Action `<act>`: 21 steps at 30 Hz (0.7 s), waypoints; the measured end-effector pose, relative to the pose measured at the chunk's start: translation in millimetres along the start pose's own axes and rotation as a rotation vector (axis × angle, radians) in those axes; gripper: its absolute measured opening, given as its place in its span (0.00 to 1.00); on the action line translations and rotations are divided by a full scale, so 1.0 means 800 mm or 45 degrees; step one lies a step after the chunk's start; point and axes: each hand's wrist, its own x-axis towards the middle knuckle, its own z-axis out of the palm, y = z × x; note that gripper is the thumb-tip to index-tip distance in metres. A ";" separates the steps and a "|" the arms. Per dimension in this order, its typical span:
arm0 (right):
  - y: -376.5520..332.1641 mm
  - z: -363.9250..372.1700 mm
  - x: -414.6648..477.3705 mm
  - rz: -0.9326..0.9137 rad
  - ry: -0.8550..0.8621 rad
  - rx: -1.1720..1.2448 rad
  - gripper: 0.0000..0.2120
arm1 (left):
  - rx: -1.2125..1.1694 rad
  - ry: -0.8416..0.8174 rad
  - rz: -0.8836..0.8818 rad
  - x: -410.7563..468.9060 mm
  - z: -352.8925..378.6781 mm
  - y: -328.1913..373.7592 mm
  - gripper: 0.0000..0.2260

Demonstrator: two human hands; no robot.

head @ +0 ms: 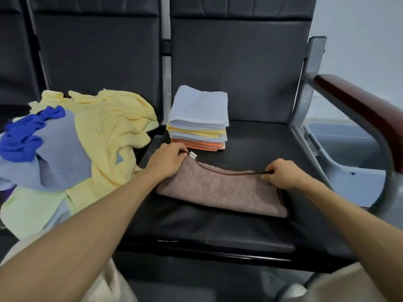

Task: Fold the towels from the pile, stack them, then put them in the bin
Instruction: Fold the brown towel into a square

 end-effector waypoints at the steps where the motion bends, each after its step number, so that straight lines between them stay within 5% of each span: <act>1: 0.000 0.001 0.001 0.019 -0.010 -0.013 0.09 | 0.023 0.000 -0.017 0.002 0.004 -0.001 0.10; 8: 0.000 0.008 0.006 0.131 0.093 0.010 0.07 | 0.051 0.003 -0.098 0.006 0.019 0.001 0.09; 15: 0.006 0.007 0.012 0.193 0.078 -0.015 0.08 | 0.014 -0.207 -0.257 0.013 0.011 0.003 0.17; 21: 0.007 0.008 0.014 0.206 0.100 -0.019 0.07 | 0.026 -0.102 -0.256 0.014 0.020 0.002 0.10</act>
